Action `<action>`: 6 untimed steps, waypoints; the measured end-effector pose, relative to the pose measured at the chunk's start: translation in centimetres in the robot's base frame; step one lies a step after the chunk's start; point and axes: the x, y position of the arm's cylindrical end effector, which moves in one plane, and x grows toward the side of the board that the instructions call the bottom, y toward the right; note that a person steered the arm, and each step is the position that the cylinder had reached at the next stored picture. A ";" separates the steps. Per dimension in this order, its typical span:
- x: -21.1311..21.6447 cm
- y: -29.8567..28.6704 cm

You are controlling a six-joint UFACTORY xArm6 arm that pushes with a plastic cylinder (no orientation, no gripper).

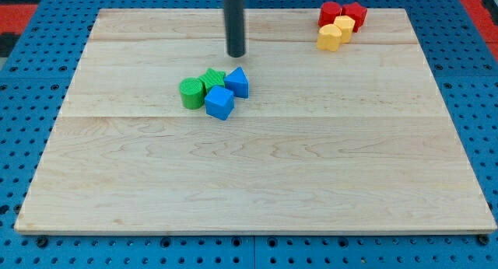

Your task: Move the blue triangle into the blue cube

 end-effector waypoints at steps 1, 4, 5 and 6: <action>3.0 -0.2; 4.6 2.9; 4.6 8.6; 4.6 12.0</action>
